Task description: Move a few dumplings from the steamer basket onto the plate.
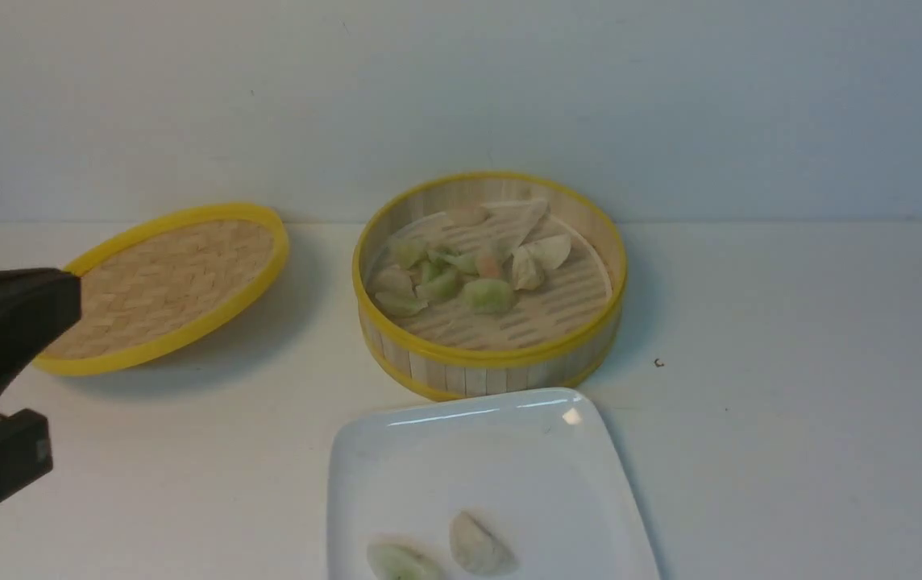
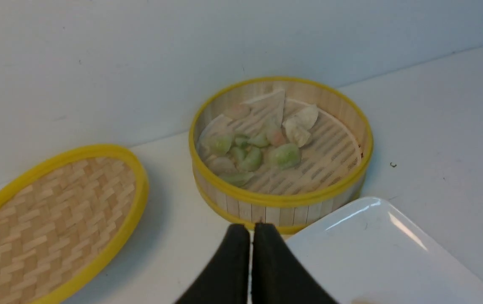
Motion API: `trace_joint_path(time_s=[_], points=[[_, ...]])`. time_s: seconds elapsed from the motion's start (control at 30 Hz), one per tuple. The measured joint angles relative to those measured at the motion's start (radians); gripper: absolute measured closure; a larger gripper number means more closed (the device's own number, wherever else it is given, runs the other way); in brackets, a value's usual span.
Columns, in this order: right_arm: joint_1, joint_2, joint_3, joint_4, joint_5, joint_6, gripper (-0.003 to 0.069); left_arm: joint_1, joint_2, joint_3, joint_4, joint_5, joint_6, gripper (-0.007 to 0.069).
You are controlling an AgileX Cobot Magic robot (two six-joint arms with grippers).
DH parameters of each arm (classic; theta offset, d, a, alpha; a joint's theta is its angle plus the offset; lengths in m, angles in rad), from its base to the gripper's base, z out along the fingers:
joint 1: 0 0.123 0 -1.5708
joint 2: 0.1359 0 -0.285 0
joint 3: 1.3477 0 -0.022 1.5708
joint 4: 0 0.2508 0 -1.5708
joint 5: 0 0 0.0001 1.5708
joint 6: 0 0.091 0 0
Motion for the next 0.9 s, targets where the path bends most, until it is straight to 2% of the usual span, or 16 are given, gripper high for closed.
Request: trace_joint_path(time_s=[0.03,0.1,0.13,0.23,0.3,0.4,0.6,0.9], points=[[0.000,-0.018,0.019,-0.003,-0.012,0.002,0.0673,0.000,0.002,0.000,0.000,-0.003,0.000,0.0631],[0.000,-0.306,0.268,-0.079,-0.181,0.061,0.0673,0.000,0.035,0.000,-0.001,-0.035,0.000,0.0631],[0.000,-0.344,0.313,-0.101,-0.205,0.090,0.0673,0.000,0.042,0.000,-0.001,-0.039,0.000,0.0631],[0.000,-0.583,0.462,-0.215,-0.250,0.285,0.0673,0.000,0.081,0.000,-0.001,-0.058,0.000,0.0631],[0.000,-0.640,0.511,-0.289,-0.241,0.374,0.0673,0.001,0.109,0.000,-0.001,-0.077,0.000,0.0631],[0.000,-0.643,0.530,-0.320,-0.227,0.401,0.0673,-0.003,0.140,0.001,-0.021,-0.107,0.001,0.0631],[0.000,-0.643,0.531,-0.257,-0.239,0.401,0.0673,-0.005,0.156,0.001,-0.096,-0.123,0.001,0.0631],[0.000,-0.643,0.532,-0.243,-0.239,0.401,0.0673,-0.005,0.157,0.001,-0.102,-0.123,0.001,0.0631]])
